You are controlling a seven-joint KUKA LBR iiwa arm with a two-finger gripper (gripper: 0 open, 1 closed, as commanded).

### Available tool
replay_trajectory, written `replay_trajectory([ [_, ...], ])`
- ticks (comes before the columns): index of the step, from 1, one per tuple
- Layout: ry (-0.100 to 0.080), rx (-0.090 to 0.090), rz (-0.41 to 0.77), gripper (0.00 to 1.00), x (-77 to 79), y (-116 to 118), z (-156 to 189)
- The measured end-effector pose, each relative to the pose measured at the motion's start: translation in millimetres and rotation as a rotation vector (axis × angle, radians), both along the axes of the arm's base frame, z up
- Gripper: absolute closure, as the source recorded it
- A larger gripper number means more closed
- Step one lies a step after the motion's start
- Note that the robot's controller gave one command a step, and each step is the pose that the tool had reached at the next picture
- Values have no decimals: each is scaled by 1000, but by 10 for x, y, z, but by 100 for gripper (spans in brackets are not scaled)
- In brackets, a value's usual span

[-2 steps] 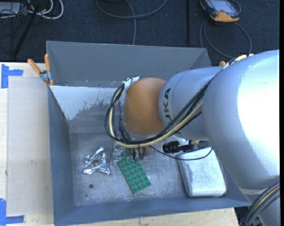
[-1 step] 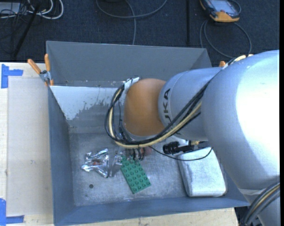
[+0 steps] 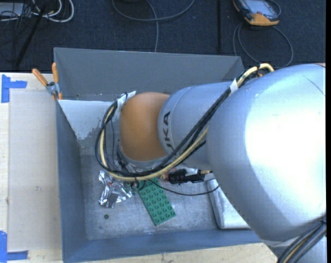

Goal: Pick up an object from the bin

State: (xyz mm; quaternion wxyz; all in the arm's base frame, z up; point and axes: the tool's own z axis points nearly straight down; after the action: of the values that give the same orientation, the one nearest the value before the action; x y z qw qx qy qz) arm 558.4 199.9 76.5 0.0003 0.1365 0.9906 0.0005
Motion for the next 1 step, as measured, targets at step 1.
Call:
replay_trajectory([
  [1, 1, 0, -5, 100, 5, -23, 0],
])
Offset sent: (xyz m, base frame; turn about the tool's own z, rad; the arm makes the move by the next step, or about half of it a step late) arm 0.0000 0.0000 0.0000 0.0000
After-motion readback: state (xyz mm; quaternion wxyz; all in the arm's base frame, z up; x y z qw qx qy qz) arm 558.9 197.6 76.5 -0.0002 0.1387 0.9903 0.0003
